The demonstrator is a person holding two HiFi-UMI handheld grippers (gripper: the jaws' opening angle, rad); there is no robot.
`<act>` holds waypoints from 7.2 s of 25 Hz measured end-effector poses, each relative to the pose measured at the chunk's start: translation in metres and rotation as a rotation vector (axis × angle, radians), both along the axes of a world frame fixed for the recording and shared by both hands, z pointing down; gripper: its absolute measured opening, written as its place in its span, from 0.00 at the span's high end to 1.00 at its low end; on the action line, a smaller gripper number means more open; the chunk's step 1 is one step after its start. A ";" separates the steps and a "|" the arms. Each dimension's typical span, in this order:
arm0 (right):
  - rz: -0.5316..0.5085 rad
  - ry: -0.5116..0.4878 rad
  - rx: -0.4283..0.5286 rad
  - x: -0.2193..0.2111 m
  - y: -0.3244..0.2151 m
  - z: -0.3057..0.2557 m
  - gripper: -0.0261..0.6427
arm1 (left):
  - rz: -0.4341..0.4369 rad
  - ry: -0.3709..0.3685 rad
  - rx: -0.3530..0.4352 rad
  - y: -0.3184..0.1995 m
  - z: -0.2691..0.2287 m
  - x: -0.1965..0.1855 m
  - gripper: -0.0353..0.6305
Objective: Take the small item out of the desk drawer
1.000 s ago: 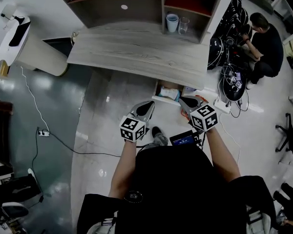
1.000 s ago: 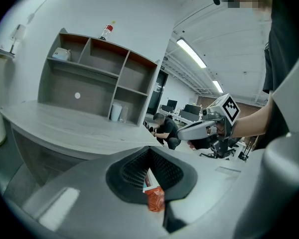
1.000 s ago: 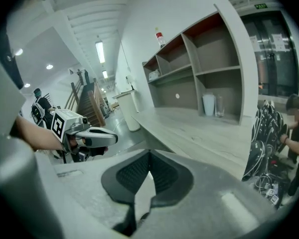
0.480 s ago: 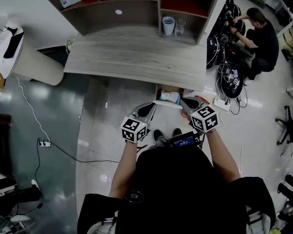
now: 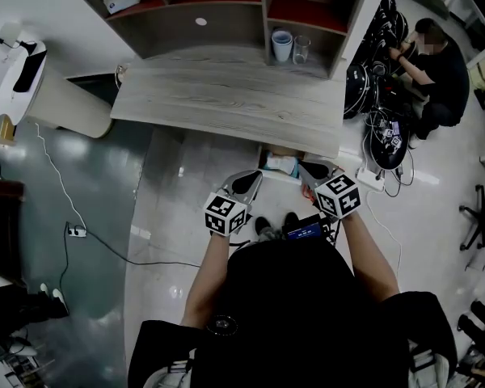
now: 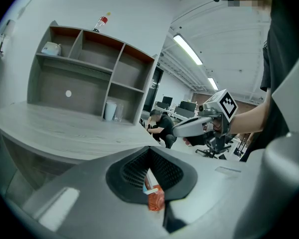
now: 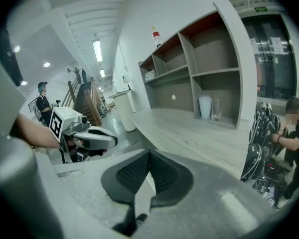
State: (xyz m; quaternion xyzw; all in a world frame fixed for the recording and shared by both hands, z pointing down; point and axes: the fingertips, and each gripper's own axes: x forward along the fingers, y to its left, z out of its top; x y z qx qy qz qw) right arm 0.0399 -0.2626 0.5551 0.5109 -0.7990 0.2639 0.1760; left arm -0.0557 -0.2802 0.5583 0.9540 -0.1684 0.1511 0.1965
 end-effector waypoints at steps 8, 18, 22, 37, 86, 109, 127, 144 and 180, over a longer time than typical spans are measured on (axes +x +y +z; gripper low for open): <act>-0.034 -0.003 0.005 0.002 -0.003 -0.002 0.97 | -0.009 -0.011 0.014 -0.001 -0.004 0.006 0.94; -0.057 -0.011 0.005 0.002 0.002 -0.002 0.96 | -0.012 -0.019 0.017 0.007 -0.005 0.008 0.94; -0.061 -0.020 0.000 0.004 0.005 0.001 0.96 | -0.017 -0.027 0.012 0.011 -0.003 0.008 0.94; -0.191 0.010 -0.019 0.021 0.002 0.016 0.96 | -0.067 -0.059 0.011 0.017 0.001 0.029 0.94; -0.516 0.496 -0.341 -0.038 -0.067 0.291 0.71 | -0.105 -0.073 -0.155 -0.031 0.159 -0.007 0.94; -0.611 0.640 -0.403 -0.034 -0.071 0.326 0.70 | -0.151 -0.084 -0.172 -0.030 0.163 -0.029 0.94; -0.576 0.540 -0.337 -0.051 -0.050 0.241 0.70 | -0.113 -0.079 -0.147 -0.024 0.115 -0.019 0.95; -0.430 0.383 -0.196 -0.027 -0.037 0.117 0.70 | -0.029 -0.074 -0.091 -0.021 0.059 0.009 0.95; -0.043 -0.068 -0.008 0.056 -0.050 0.016 0.70 | 0.012 -0.072 -0.023 -0.033 0.021 0.062 0.94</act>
